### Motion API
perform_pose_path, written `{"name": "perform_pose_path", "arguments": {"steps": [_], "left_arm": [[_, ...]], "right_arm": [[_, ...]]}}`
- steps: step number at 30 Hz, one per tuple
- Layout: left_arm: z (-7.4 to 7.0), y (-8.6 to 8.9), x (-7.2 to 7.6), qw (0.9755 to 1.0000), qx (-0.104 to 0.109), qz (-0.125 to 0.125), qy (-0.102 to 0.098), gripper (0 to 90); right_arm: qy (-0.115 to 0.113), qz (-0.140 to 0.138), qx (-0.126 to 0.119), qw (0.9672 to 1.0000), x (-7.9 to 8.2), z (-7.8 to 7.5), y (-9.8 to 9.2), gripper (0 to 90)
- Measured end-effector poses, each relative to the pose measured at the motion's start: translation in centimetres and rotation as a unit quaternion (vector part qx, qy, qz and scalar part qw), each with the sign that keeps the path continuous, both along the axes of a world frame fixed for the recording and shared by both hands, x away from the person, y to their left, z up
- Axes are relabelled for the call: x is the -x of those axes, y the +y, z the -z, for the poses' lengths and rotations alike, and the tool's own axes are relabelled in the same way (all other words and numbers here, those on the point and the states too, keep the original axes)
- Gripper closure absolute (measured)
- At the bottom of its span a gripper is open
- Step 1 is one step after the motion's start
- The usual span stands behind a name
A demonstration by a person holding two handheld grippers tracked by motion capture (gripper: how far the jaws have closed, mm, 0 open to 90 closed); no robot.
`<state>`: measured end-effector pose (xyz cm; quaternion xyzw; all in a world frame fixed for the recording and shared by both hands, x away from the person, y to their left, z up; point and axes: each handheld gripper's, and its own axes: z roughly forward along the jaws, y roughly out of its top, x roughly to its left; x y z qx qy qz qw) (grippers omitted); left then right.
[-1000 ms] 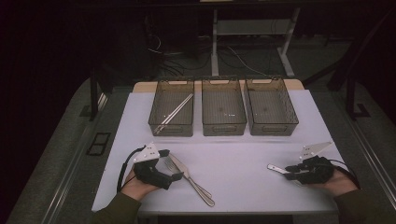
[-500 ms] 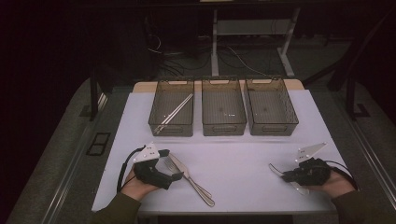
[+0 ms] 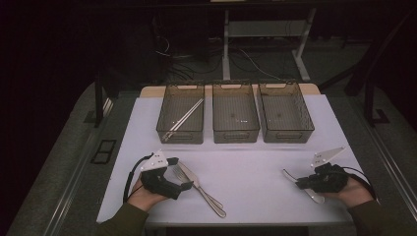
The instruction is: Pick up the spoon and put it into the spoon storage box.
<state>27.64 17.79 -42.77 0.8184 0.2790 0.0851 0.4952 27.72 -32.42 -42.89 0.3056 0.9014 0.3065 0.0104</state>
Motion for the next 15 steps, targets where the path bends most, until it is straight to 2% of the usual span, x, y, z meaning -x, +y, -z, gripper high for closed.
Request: {"name": "perform_pose_path", "arguments": {"steps": [6, 12, 15], "left_arm": [[-0.1, 0.0, 0.0, 1.0, 0.002, -0.002, 0.0, 0.0], [-0.1, 0.0, -0.1, 1.0, 0.002, 0.0, -0.001, 0.0], [-0.1, 0.1, 0.0, 1.0, 0.002, 0.0, -0.001, 0.0]], "right_arm": [[-0.002, 0.012, 0.004, 0.9999, -0.4, -0.2, 0.3, 83.7], [0.002, 0.035, -0.006, 0.9994, -1.1, -0.6, 0.4, 83.7], [-0.004, 0.036, -0.011, 0.9993, -1.5, -0.8, 0.5, 83.7]]}}
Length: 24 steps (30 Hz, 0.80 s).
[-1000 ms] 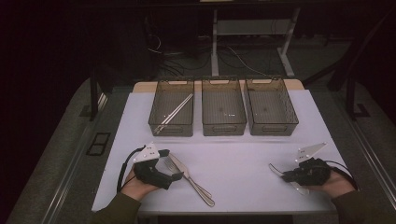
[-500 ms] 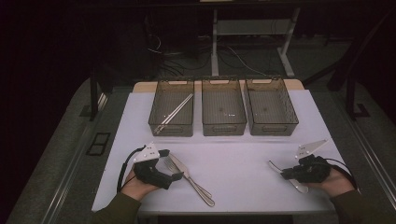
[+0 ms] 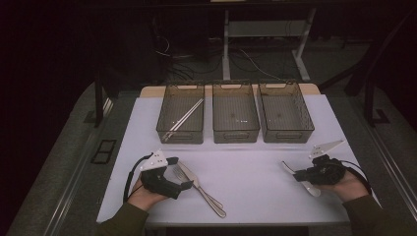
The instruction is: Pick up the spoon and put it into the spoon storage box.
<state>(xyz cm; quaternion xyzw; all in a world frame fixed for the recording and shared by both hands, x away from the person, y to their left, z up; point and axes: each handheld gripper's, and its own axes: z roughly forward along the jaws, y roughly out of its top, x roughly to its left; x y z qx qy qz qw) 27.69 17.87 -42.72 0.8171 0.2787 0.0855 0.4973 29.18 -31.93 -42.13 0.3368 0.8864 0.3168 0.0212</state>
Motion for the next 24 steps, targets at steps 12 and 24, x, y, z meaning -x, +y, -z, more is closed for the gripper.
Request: {"name": "perform_pose_path", "arguments": {"steps": [12, 24], "left_arm": [[-0.2, 0.0, 0.1, 0.9999, 0.007, 0.0, 0.008, 0.0], [-0.2, -0.3, 0.2, 1.0, 0.002, 0.006, 0.001, 0.0]], "right_arm": [[-0.016, 0.003, -0.028, 0.9995, -1.2, -1.2, 1.6, 83.7], [-0.024, -0.003, -0.045, 0.9987, -2.6, -2.1, 3.1, 83.6]]}}
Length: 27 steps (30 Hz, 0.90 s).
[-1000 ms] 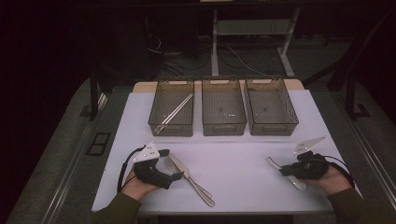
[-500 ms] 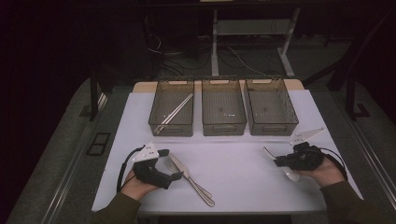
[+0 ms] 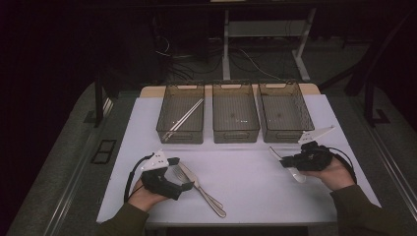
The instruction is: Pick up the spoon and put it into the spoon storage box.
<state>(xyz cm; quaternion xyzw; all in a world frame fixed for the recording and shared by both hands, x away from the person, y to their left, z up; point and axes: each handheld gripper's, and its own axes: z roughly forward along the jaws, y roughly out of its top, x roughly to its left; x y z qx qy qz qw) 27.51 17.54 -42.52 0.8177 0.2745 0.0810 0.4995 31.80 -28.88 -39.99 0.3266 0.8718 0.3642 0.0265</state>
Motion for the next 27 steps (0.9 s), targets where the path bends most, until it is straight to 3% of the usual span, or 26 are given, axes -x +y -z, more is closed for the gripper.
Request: {"name": "perform_pose_path", "arguments": {"steps": [27], "left_arm": [[0.0, 0.0, 0.1, 1.0, -0.003, 0.003, -0.005, 0.0]], "right_arm": [[-0.021, 0.008, -0.022, 0.9995, -3.7, -2.6, 3.0, 83.6]]}}
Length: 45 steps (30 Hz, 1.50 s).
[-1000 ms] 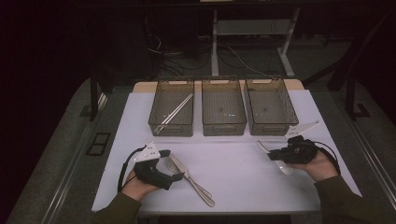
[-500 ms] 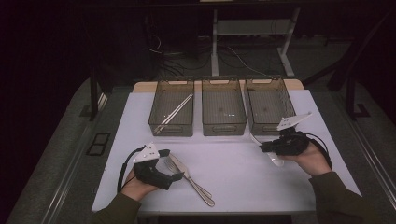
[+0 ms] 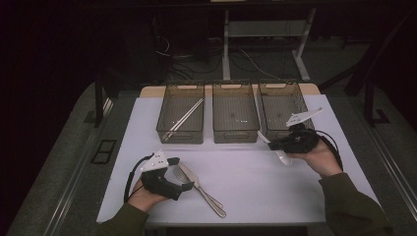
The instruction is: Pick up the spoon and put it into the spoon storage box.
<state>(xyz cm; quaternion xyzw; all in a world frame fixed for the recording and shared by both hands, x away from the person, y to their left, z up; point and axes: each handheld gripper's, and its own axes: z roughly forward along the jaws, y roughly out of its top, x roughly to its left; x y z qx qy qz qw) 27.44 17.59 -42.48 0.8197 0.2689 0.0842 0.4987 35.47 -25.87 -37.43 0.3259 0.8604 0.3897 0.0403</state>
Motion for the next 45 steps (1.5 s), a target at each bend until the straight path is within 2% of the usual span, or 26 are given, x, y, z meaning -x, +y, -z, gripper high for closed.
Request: {"name": "perform_pose_path", "arguments": {"steps": [6, 10, 19, 29, 36, 45], "left_arm": [[0.1, 0.0, 0.0, 1.0, 0.0, -0.001, 0.0, 0.0], [0.0, 0.0, 0.0, 1.0, 0.0, -0.001, -0.001, 0.0], [0.0, -0.1, 0.0, 1.0, 0.002, -0.002, -0.001, 0.0], [0.1, -0.2, 0.1, 1.0, -0.002, 0.002, 0.001, 0.0], [0.1, -0.4, 0.1, 1.0, 0.008, 0.001, -0.003, 0.0], [0.1, -0.7, 0.0, 0.9999, 0.006, 0.01, -0.01, 0.0]], "right_arm": [[-0.004, 0.01, -0.005, 0.9999, -1.2, -0.8, 0.6, 83.6], [-0.007, 0.016, -0.018, 0.9997, -2.0, -1.4, 0.8, 83.6], [-0.008, 0.02, -0.023, 0.9995, -4.1, -2.7, 1.8, 83.6], [-0.012, 0.021, 0.003, 0.9997, -7.4, -4.2, 4.5, 83.6], [-0.003, 0.029, 0.009, 0.9995, -9.5, -4.2, 6.2, 83.7], [0.009, 0.032, 0.018, 0.9993, -12.0, -3.0, 8.5, 83.6]]}}
